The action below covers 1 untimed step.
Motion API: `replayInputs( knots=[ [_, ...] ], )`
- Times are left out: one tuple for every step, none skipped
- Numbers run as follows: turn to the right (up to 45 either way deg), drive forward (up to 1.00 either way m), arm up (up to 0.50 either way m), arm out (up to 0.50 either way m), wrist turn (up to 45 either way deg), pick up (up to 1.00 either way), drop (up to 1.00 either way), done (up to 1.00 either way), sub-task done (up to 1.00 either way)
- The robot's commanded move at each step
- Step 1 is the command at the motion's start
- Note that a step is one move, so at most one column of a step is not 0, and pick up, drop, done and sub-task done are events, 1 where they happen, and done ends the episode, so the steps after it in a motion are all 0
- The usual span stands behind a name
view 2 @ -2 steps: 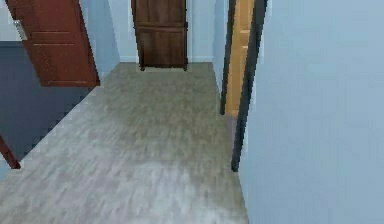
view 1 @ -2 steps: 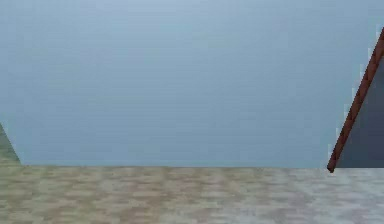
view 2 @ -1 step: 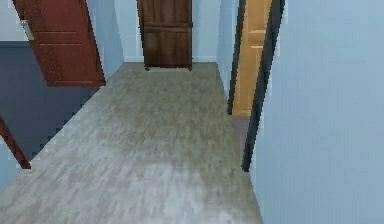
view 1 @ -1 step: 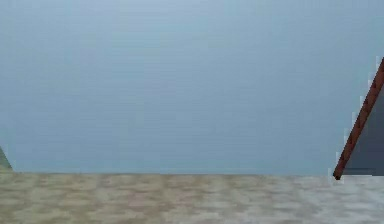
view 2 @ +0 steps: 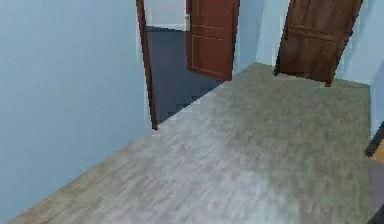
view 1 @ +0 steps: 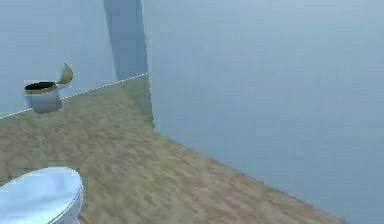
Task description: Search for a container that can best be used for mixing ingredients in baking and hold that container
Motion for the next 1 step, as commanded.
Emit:
replayInputs(
  knots=[
    [0.0, 1.00, 0.00, 0.00, 0.0, 0.00, 0.00, 0.00, 0.00]
  ],
)
